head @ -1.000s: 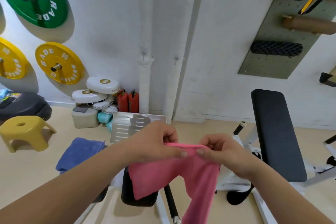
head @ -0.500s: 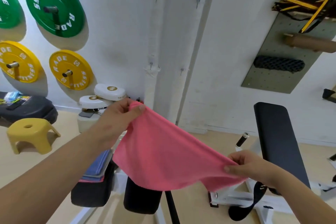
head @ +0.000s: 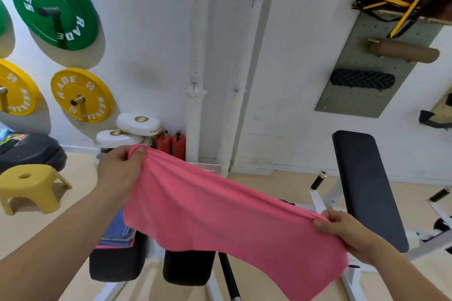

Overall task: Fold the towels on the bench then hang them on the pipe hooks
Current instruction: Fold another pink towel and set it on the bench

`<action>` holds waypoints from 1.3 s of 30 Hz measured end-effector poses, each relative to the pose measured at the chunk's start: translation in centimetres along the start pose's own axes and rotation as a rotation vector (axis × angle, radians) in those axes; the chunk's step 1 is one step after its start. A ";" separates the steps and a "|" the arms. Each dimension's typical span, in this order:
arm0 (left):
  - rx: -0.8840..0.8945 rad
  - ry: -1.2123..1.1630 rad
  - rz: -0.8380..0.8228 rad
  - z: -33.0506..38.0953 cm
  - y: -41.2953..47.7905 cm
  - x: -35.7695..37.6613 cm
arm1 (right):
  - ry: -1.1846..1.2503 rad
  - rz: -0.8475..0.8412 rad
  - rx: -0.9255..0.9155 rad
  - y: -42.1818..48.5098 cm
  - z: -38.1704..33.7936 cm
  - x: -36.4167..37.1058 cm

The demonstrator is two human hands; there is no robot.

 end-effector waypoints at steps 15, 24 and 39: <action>-0.138 -0.017 -0.455 -1.3 -13.5 10.2 | 0.373 0.022 -0.027 -1.2 -4.2 14.3; 0.077 0.029 -0.563 -1.9 -17.6 11.4 | 0.556 0.087 -0.131 -3.4 -3.9 17.0; -0.039 -0.138 -0.638 -0.6 -19.0 10.7 | 0.445 0.053 -0.460 -6.6 -6.1 16.0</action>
Point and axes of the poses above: each hand's wrist, its own y-axis towards the middle knuckle, its own x-axis out of the palm, z = x × y, the point moved 7 cm from there along y, towards the middle knuckle, and after that the axes turned 6 degrees about z, right-handed, at the moved point
